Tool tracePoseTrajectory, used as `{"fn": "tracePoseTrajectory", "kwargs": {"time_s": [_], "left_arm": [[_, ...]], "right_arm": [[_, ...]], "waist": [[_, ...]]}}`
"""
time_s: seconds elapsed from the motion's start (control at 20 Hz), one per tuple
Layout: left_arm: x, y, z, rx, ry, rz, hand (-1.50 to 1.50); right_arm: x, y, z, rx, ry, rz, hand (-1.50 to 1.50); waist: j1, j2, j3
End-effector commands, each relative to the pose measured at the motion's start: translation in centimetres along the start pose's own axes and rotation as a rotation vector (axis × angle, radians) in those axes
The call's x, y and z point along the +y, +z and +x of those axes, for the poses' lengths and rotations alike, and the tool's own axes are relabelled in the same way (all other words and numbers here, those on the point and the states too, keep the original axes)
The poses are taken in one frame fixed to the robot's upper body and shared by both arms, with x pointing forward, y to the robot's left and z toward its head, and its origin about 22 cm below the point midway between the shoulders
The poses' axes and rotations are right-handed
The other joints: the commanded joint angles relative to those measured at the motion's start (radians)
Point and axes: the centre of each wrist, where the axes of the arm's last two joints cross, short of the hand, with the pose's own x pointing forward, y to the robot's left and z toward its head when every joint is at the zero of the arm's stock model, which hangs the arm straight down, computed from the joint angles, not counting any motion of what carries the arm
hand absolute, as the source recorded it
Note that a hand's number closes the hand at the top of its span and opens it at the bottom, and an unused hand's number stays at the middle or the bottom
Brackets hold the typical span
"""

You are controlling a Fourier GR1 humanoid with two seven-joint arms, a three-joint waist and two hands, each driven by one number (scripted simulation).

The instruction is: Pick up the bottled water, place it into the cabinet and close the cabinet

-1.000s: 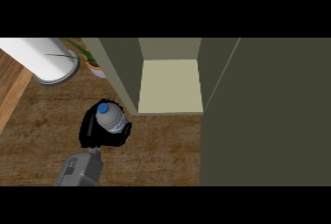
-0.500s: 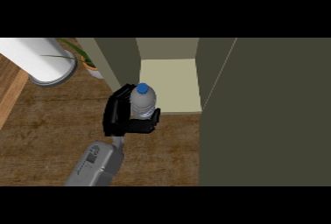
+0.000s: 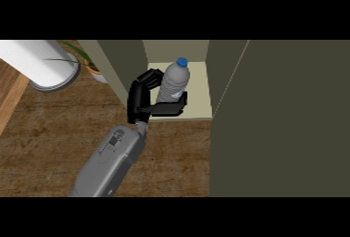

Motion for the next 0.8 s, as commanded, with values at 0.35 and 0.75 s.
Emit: {"fn": "tracePoseTrajectory", "kwargs": {"time_s": [0.35, 0.75], "left_arm": [[-0.3, -4.1, -0.6, 0.068, -0.038, 0.047, 1.50], [-1.5, -6.4, 0.1, 0.024, -0.098, 0.105, 1.50]], "right_arm": [[2.6, -0.2, 2.0, -0.048, -0.032, 0.034, -1.50], [1.5, -0.7, 1.5, -0.052, -0.044, 0.054, -1.50]], "waist": [[-0.010, 0.001, 0.000], [-0.032, 0.009, 0.000]]}}
